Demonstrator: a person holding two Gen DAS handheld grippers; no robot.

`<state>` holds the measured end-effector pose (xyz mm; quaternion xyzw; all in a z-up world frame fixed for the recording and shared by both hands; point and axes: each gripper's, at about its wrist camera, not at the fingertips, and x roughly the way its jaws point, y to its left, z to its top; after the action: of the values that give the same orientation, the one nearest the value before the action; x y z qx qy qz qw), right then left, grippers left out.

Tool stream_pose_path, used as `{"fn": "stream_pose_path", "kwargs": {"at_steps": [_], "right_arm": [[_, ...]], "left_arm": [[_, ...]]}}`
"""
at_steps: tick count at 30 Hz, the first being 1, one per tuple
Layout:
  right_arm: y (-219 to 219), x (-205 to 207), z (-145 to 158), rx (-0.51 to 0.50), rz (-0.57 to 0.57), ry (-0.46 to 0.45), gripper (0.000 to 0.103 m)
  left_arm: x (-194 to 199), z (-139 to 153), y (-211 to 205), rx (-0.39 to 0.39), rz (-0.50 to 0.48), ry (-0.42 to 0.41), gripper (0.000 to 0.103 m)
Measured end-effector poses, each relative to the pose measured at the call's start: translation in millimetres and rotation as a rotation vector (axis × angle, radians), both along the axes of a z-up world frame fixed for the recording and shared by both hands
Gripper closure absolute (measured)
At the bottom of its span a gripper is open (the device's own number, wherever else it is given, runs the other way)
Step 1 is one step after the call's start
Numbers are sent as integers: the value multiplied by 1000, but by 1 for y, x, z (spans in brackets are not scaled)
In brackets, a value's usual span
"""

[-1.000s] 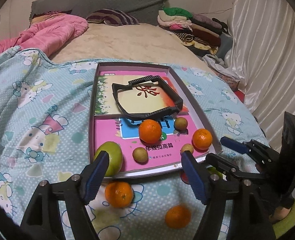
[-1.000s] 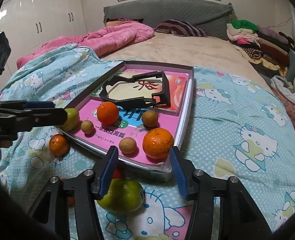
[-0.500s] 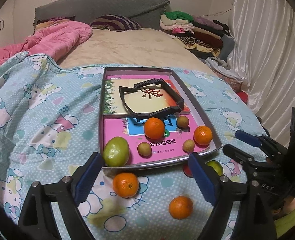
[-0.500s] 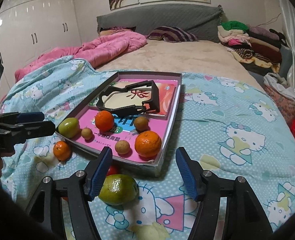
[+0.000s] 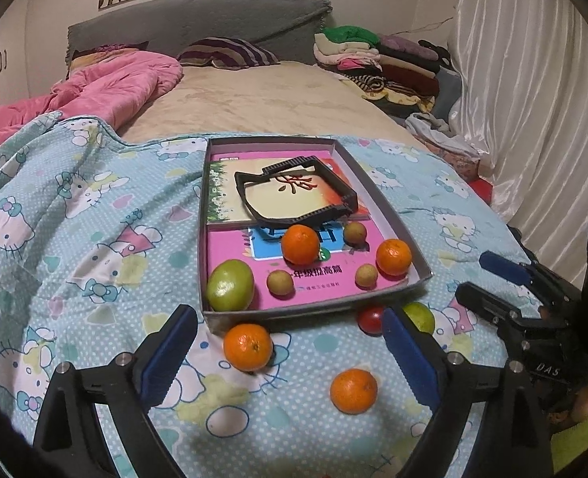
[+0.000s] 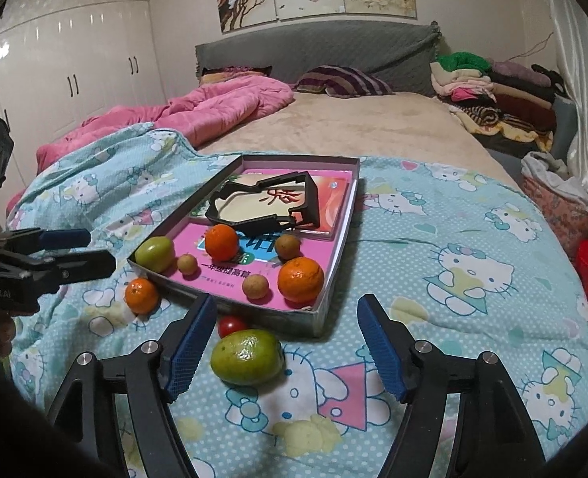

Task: Organize fruits
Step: 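Withdraw both open grippers from the tray toward the remaining fruits, then grasp the large green citrus with the right gripper while the left gripper grasps an orange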

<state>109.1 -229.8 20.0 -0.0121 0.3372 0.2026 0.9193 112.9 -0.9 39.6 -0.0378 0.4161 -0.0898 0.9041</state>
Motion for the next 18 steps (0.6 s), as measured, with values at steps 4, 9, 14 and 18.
{"fn": "stream_pose_path", "kwargs": {"at_steps": [4,9,14,18], "right_arm": [[-1,-5,3,4,2,-8,28],[-1,-10,3,1,3,-5,27],[-1,-14,2,-4,15,1,27],[2,-18,0,-15,31,9,27]], "left_arm": [[-6,-1,-1,5,-10,3,9],[-15,-4,-5,20,-38,15,9],[-24,-10,-7,28,-59,26,9],[-30,-15,-9,36,-74,41,9]]}}
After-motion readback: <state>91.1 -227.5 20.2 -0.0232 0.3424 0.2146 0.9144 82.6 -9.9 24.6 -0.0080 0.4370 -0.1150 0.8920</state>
